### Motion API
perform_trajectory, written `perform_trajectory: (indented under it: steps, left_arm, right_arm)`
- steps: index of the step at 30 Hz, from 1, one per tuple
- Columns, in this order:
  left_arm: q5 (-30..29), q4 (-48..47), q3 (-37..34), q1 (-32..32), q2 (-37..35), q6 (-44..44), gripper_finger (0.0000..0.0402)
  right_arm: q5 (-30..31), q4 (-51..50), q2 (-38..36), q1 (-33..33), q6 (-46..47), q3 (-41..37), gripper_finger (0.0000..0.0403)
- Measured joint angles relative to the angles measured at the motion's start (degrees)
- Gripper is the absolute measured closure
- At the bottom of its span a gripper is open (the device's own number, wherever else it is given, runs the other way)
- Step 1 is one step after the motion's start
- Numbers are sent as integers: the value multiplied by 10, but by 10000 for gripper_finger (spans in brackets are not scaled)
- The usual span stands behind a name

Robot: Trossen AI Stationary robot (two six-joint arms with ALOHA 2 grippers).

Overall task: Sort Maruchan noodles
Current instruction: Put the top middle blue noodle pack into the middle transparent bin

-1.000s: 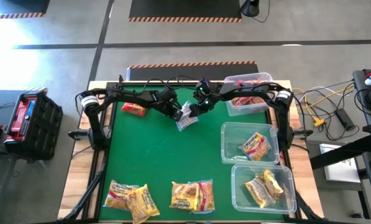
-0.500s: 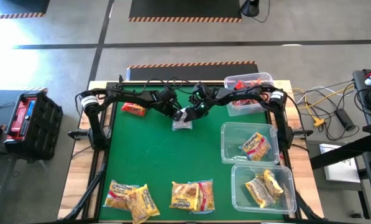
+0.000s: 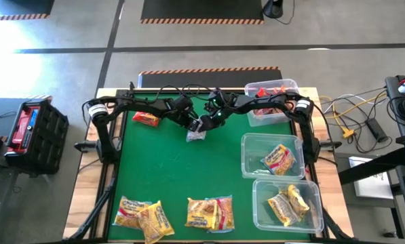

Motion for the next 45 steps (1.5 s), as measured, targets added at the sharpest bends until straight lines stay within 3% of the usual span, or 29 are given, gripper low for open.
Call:
perform_trajectory:
  steps: [6, 17, 28, 39, 45]
  left_arm:
    - [1, 0, 0, 0, 0, 0, 361]
    - [2, 6, -2, 0, 0, 0, 361]
    - [8, 10, -2, 0, 0, -2, 361]
    - [52, 65, -8, 0, 5, -30, 361]
    - [56, 67, -9, 0, 5, -28, 361]
  right_arm:
    - [32, -11, -1, 2, 33, 8, 197]
    - [16, -6, -1, 0, 35, 8, 194]
    - [-5, -3, -1, 0, 32, 8, 120]
    - [-22, -10, -1, 0, 80, 7, 119]
    - [7, -14, -2, 1, 108, 9, 124]
